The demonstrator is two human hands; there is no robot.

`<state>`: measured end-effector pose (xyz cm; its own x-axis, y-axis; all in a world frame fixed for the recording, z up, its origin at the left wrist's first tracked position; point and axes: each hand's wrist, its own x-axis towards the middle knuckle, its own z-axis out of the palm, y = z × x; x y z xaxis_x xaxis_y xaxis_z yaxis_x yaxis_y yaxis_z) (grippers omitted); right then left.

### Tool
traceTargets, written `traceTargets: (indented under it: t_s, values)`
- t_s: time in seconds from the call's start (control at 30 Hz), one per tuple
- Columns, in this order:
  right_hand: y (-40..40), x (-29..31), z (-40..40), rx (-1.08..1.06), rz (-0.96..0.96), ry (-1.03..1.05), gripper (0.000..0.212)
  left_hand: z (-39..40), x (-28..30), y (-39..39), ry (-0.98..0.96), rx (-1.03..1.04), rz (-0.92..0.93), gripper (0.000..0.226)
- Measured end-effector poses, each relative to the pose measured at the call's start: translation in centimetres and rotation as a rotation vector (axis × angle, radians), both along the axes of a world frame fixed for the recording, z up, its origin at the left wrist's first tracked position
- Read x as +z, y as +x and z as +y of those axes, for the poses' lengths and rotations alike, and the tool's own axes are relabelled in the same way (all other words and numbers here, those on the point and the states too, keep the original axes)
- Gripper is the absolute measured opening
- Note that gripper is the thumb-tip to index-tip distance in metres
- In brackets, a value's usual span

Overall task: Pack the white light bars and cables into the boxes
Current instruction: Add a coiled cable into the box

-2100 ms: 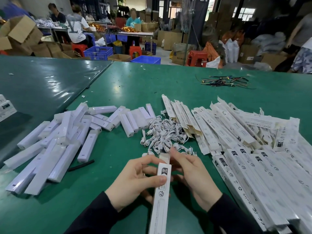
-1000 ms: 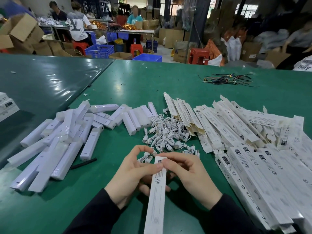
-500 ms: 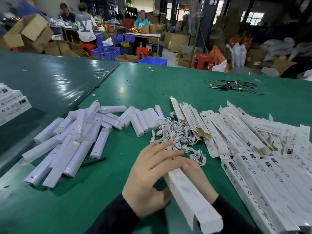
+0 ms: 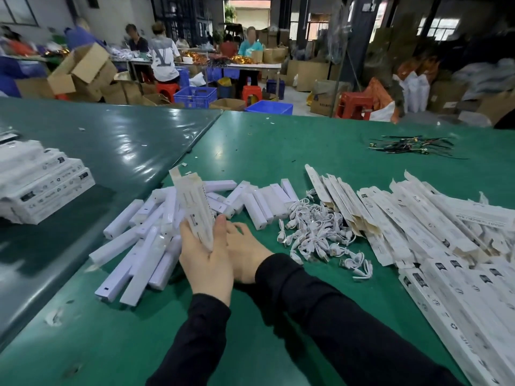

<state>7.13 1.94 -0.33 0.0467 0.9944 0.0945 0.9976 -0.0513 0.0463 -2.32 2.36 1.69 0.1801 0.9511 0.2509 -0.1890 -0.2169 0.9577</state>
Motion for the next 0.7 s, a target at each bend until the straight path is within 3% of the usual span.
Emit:
traceTargets:
  t_s: [0.13,0.27,0.4,0.47,0.7]
  values:
    - [0.7,0.0,-1.1,-0.044,-0.072,0.097,0.064,0.0,0.0,0.3,-0.045,-0.075,-0.045,0.004]
    - [2.5,0.5,-3.9,-0.109,0.028,0.166,0.048,-0.4,0.0,0.6,-0.284,-0.265,-0.066,0.034]
    - [3.3,1.3,-6.1,-0.032,0.092,-0.003,0.06,-0.5,0.4,0.6,-0.547,-0.596,-0.222,0.05]
    - [3.3,1.7,-6.2,-0.062,0.153,-0.033,0.056,-0.8,0.6,0.7,-0.594,-0.714,-0.268,0.05]
    - [2.6,2.7,-4.4,-0.081,0.037,-0.064,0.065,-0.7,1.3,-0.1,-0.633,-0.834,-0.329,0.047]
